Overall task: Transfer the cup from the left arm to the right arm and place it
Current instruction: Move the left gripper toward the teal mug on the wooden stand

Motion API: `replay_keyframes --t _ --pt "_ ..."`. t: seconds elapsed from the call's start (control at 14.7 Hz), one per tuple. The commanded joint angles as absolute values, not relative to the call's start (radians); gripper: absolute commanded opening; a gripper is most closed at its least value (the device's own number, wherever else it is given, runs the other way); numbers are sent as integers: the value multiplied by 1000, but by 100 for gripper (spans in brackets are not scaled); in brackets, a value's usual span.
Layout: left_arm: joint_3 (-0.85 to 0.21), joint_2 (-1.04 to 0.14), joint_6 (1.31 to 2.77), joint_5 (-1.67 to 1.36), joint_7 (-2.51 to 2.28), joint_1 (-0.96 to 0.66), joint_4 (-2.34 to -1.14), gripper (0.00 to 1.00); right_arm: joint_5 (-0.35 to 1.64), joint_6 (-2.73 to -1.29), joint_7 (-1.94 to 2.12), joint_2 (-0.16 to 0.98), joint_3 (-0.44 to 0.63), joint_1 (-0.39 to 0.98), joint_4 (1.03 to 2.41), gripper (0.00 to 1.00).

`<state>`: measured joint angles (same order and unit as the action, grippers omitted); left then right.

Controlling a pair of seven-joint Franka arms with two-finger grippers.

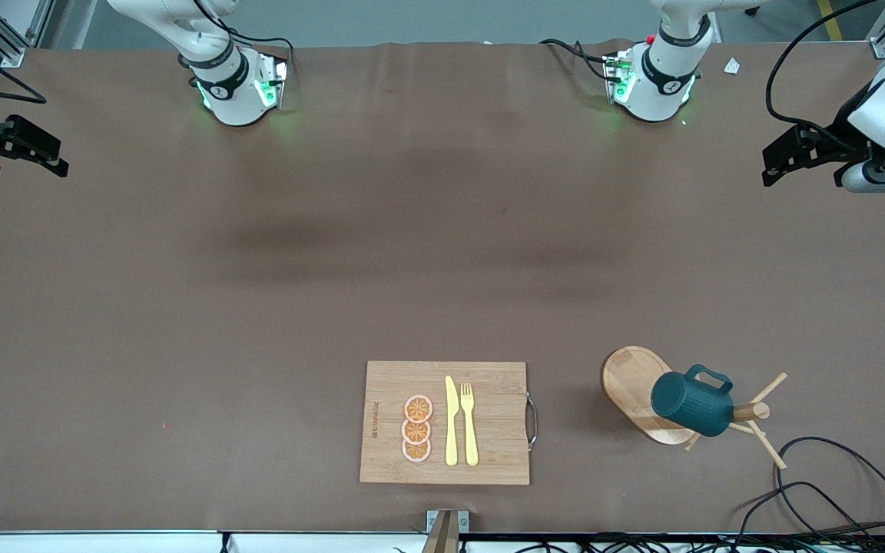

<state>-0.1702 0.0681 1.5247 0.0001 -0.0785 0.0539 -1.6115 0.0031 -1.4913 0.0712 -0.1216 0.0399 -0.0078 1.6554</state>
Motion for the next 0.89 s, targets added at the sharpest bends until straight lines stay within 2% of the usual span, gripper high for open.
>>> replay_keyframes --t 0.0,0.2,0.41,0.68,0.82 --pt "-172 58 1508 8 -61 57 -1585 100 18 -1489 87 -129 34 -25 1664 100" --pt "-164 55 1508 18 -67 58 -1565 100 18 -1491 89 -129 34 -26 1664 100" --pt "-100 20 1508 5 -60 57 -1560 100 15 -1494 91 -129 34 -25 1664 100" --pt "-100 -15 1509 -6 -89 52 -1554 100 11 -1493 91 -129 34 -25 1664 100" --pt "-100 -69 1513 -55 -194 57 -1496 100 11 -1491 90 -129 34 -25 1664 100"
